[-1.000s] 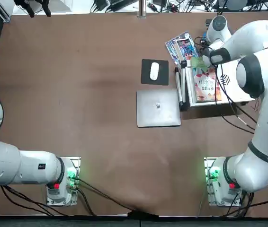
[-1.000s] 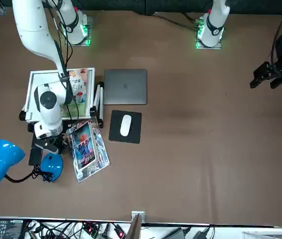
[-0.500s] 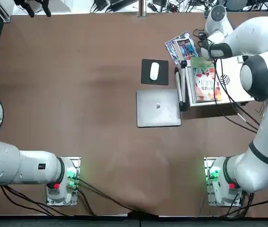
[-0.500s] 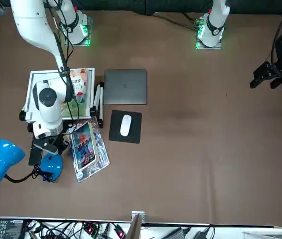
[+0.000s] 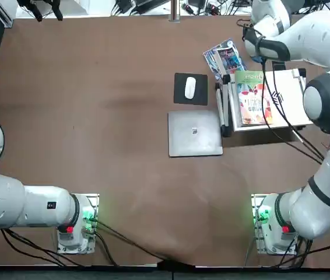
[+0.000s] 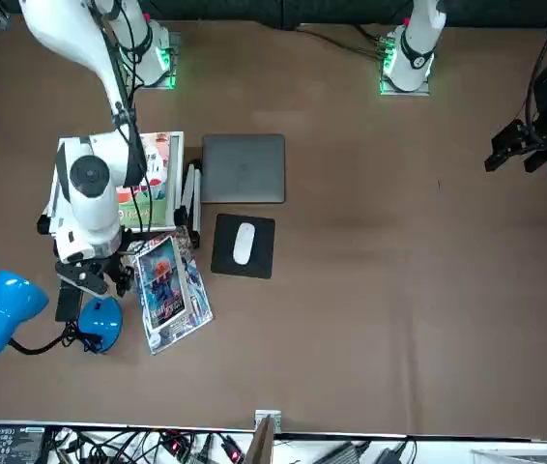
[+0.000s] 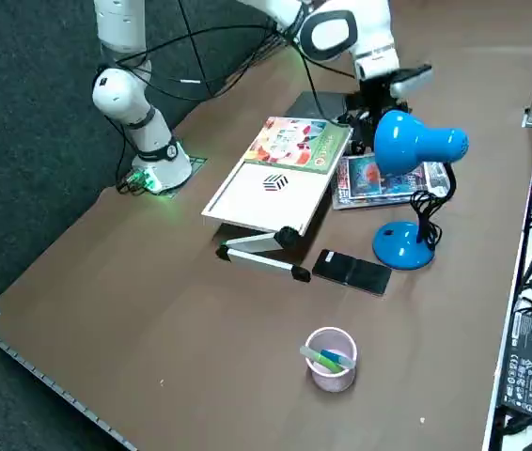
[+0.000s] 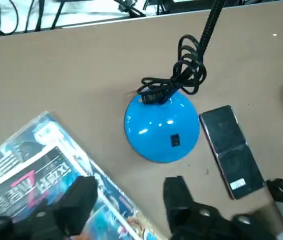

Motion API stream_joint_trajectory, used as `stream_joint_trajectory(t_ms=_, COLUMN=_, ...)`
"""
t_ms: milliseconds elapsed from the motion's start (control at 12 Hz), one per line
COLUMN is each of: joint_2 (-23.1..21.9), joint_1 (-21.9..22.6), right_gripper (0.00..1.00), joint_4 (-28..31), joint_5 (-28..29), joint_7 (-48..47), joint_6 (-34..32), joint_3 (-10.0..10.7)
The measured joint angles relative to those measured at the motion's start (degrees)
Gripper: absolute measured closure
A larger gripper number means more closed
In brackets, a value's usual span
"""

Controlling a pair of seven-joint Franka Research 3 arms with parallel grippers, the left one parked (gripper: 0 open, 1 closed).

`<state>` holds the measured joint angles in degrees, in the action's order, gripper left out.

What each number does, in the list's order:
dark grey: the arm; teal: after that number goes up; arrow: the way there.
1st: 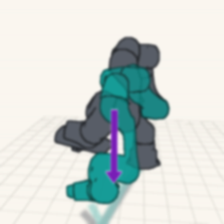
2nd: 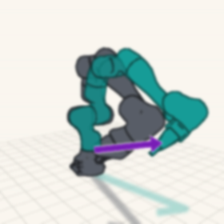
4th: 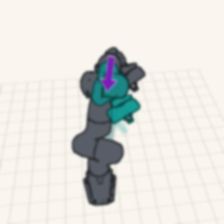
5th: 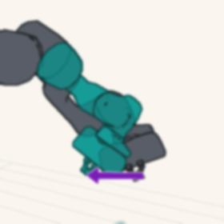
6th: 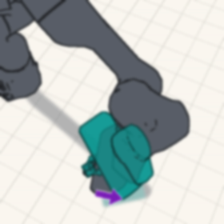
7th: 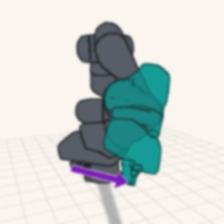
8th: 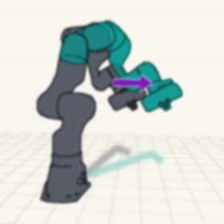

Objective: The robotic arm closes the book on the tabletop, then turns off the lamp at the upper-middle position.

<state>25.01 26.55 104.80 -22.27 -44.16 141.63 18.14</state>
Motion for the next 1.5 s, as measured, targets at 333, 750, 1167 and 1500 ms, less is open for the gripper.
stream_joint_trajectory(t_ms=333, joint_2=-6.03, joint_1=0.35, right_gripper=0.0, joint_4=-0.41, joint_5=0.65, joint_7=4.32, joint_6=-12.2, joint_3=-4.26)
stream_joint_trajectory(t_ms=750, joint_2=-15.07, joint_1=0.67, right_gripper=0.0, joint_4=-0.65, joint_5=8.38, joint_7=9.58, joint_6=-30.27, joint_3=-8.1)
stream_joint_trajectory(t_ms=1167, joint_2=-24.22, joint_1=0.33, right_gripper=0.0, joint_4=-0.64, joint_5=13.03, joint_7=16.41, joint_6=-41.67, joint_3=-8.0)
stream_joint_trajectory(t_ms=1500, joint_2=-27.36, joint_1=-2.26, right_gripper=0.0, joint_4=-1.79, joint_5=14.56, joint_7=26.81, joint_6=-45.24, joint_3=-5.93)
